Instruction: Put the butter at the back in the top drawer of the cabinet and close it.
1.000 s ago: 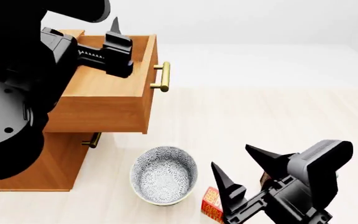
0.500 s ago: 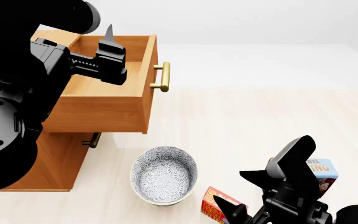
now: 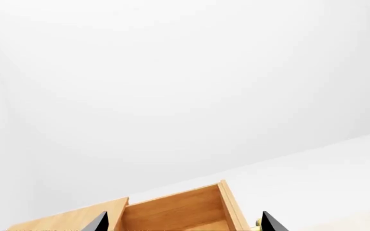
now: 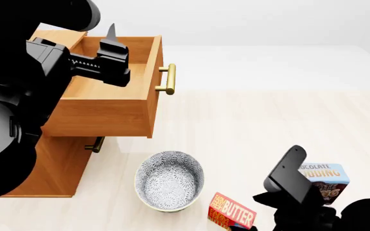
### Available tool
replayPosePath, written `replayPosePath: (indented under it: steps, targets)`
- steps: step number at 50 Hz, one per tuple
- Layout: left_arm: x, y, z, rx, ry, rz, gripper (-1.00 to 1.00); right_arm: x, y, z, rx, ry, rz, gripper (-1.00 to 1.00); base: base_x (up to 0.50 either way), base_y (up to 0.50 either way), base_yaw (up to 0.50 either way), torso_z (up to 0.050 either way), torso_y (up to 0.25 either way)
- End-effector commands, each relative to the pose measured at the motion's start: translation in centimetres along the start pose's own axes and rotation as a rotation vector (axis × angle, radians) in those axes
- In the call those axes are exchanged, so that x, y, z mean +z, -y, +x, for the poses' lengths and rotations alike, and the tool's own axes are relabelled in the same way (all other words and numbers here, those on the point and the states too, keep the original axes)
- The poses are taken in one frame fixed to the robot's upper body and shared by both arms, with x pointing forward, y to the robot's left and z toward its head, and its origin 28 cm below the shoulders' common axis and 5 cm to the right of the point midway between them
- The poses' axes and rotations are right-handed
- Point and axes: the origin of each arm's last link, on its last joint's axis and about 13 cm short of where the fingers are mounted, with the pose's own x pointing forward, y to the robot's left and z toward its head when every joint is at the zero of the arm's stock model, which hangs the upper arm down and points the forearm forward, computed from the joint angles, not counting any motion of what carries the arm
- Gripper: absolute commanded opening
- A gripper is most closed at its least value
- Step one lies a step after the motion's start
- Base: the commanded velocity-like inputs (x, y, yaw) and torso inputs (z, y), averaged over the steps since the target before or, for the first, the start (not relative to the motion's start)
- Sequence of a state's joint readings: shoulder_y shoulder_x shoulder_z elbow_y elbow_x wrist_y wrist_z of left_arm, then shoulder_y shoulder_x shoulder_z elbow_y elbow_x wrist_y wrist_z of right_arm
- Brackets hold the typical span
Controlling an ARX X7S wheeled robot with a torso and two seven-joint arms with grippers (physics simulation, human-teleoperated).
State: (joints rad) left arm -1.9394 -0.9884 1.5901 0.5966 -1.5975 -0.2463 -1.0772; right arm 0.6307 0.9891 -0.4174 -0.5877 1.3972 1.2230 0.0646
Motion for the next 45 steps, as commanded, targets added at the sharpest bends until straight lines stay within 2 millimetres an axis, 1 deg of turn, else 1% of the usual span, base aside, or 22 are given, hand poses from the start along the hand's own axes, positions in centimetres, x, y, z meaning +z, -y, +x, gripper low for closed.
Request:
replayPosePath:
  steps: [1,8,13,29,36,45]
  targets:
    - [0.1,0.1,-0.1,-0.001,-0.003,-0.006,1.0,0.6,0.6,0.0,0.004,-0.051,-0.01,1.0,0.0,0.0,0.0,0.0,0.0]
    - [0.0,0.3,-0.1,-0.007,-0.004,-0.008,1.0,1.0,1.3,0.7,-0.006,-0.068,-0.017,1.0,0.0,0.0,0.0,0.0,0.0]
    - [-0.1,0.3,-0.2,-0.009,-0.006,-0.01,1.0,1.4,1.5,1.1,-0.004,-0.068,-0.021,1.0,0.0,0.0,0.0,0.0,0.0]
    - [-0.2,0.3,-0.3,-0.015,-0.014,-0.018,1.0,0.5,1.7,3.4,0.031,-0.126,-0.021,1.0,0.0,0.0,0.0,0.0,0.0]
    - [-0.3,0.3,-0.3,-0.018,-0.02,-0.025,1.0,0.2,1.9,3.9,0.034,-0.151,-0.019,1.0,0.0,0.0,0.0,0.0,0.0]
    - [-0.2,0.4,-0.5,-0.025,-0.021,-0.028,1.0,0.8,2.7,4.0,0.011,-0.154,-0.02,1.0,0.0,0.0,0.0,0.0,0.0]
